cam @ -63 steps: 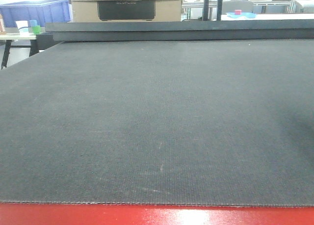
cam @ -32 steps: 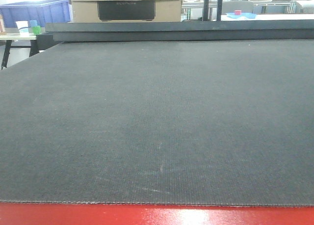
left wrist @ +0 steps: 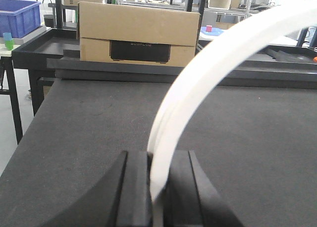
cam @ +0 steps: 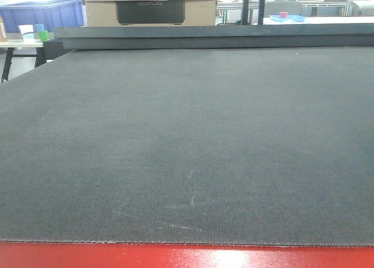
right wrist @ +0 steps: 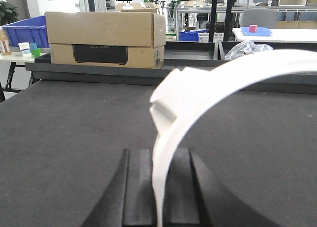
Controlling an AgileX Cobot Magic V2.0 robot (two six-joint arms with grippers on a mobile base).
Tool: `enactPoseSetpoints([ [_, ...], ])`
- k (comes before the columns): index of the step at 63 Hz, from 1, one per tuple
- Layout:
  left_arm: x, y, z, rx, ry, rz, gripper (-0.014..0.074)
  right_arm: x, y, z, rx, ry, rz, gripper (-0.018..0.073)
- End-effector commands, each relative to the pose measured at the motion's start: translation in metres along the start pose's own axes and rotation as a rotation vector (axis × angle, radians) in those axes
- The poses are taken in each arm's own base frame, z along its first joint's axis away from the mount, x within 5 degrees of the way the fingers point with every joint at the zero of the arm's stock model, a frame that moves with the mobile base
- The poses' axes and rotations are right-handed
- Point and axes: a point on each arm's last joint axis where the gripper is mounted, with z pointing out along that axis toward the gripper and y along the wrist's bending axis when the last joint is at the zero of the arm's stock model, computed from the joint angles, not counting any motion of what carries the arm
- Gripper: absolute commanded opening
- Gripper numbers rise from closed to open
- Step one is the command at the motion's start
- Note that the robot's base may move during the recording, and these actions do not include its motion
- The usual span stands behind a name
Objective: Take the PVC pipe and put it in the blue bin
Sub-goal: 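Lift both held clamps up off the table surface, then drive the base away from the table holding both clamps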
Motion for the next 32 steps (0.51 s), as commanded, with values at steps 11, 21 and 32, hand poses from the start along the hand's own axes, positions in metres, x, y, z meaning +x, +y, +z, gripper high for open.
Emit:
enactPoseSetpoints([
  [11, -0.0037, -0.0005, -0.0017, 0.005, -0.038, 0.0, -0.0111, -0.0028, -0.0002, -0.0013, 0.002, -0.035, -0.024, -0.0154],
  [21, -0.0037, -0.0005, -0.0017, 0.005, -0.038, 0.0, -0.0111, -0.0028, -0.0002, -0.0013, 0.002, -0.035, -0.024, -0.0154],
  [32, -0.0037, -0.0005, -0.0017, 0.005, -0.038, 0.0, -0.0111, -0.0028, -0.0002, -0.0013, 0.002, -0.035, -0.024, -0.0154],
])
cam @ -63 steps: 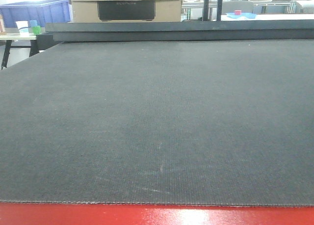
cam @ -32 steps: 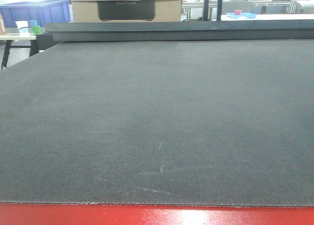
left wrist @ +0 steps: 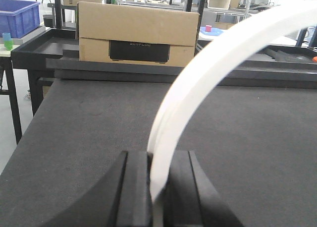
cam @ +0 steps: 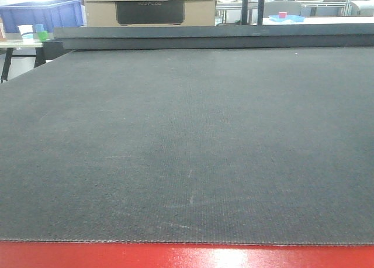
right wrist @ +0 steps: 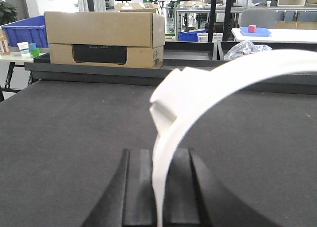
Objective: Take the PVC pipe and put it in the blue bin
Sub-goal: 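Drive the base away from the table holding both clamps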
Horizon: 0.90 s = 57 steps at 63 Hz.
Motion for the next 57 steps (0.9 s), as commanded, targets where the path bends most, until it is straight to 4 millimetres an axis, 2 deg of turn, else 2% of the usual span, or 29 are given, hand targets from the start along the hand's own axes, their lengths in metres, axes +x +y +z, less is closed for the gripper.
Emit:
enactPoseSetpoints([
  [1, -0.0037, -0.0005, -0.0017, 0.005, -0.038, 0.0, -0.0111, -0.0027, -0.0001, -0.0013, 0.001, -0.034, -0.022, -0.0154],
  [57, -0.0037, -0.0005, -0.0017, 0.005, -0.038, 0.0, -0.0111, -0.0027, -0.0001, -0.0013, 0.001, -0.034, -0.022, -0.0154],
])
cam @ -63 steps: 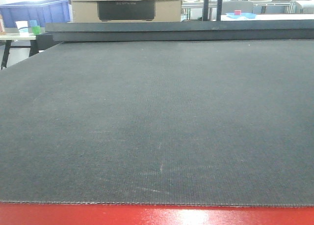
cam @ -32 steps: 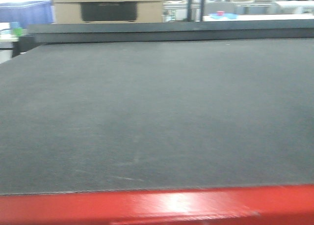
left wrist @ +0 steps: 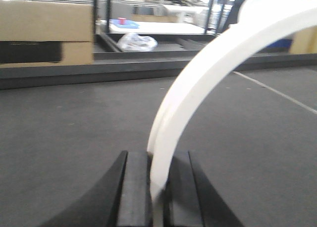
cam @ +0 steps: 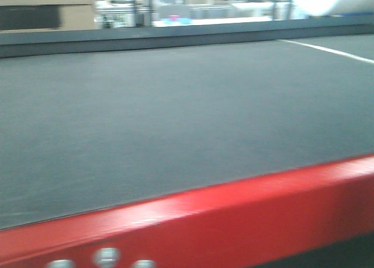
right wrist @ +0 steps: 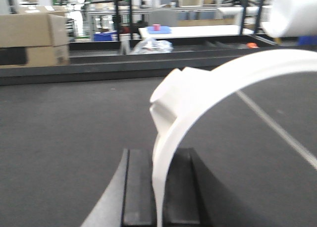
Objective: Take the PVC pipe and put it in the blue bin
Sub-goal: 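Drive the base away from the table holding both clamps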
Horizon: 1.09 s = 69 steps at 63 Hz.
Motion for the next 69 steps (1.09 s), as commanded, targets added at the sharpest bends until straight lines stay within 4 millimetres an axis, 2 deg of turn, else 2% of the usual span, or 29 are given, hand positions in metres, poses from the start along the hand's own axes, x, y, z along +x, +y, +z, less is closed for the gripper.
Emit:
enactPoseSetpoints([
  [1, -0.004, -0.001, -0.002, 0.006, -0.038, -0.003, -0.0111, -0.003, 0.0, -0.001, 0.001, -0.033, -0.022, -0.0154],
  [50, -0.004, -0.002, 0.002, 0.019, -0.046, -0.004, -0.0111, -0.003, -0.001, -0.001, 0.011, -0.036, -0.026, -0.0154],
  [51, -0.003, -0.002, 0.009, 0.023, -0.033, 0.018, -0.0111, -0.003, -0.001, 0.0, 0.013, -0.032, -0.017, -0.0154],
  [55, -0.004, -0.001, 0.014, 0.001, -0.042, 0.12, -0.0111, -0.004, 0.002, -0.001, -0.018, -0.057, 0.073, -0.0154],
  [69, -0.005, -0.001, 0.015, -0.004, -0.06, 0.151, -0.0111, -0.007, 0.002, -0.008, -0.028, -0.104, 0.076, -0.0154],
])
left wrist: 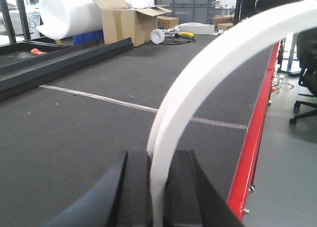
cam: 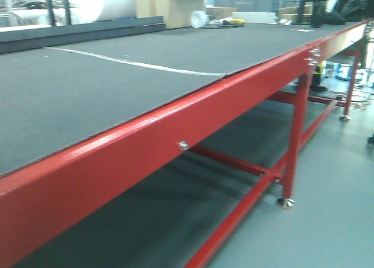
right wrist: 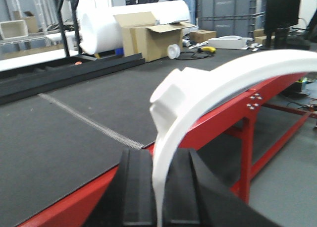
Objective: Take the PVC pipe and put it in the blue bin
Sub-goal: 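Drive the base away from the table holding both clamps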
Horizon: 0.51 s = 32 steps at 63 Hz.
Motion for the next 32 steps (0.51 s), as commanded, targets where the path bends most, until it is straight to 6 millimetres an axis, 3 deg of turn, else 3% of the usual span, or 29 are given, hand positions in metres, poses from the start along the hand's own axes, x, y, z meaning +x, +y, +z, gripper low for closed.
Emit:
enactPoseSetpoints([
  [1, -0.0051, 0.0, -0.001, -0.001, -0.045, 0.021, -0.0111, -0.0039, 0.0007, -0.003, -0.008, -0.049, -0.003, -0.0154],
  [32, -0.0057, 0.0004, -0.001, -0.004, -0.052, 0.029, -0.0111, -0.0045, 0.0008, -0.0031, -0.01, -0.055, -0.003, -0.0154],
])
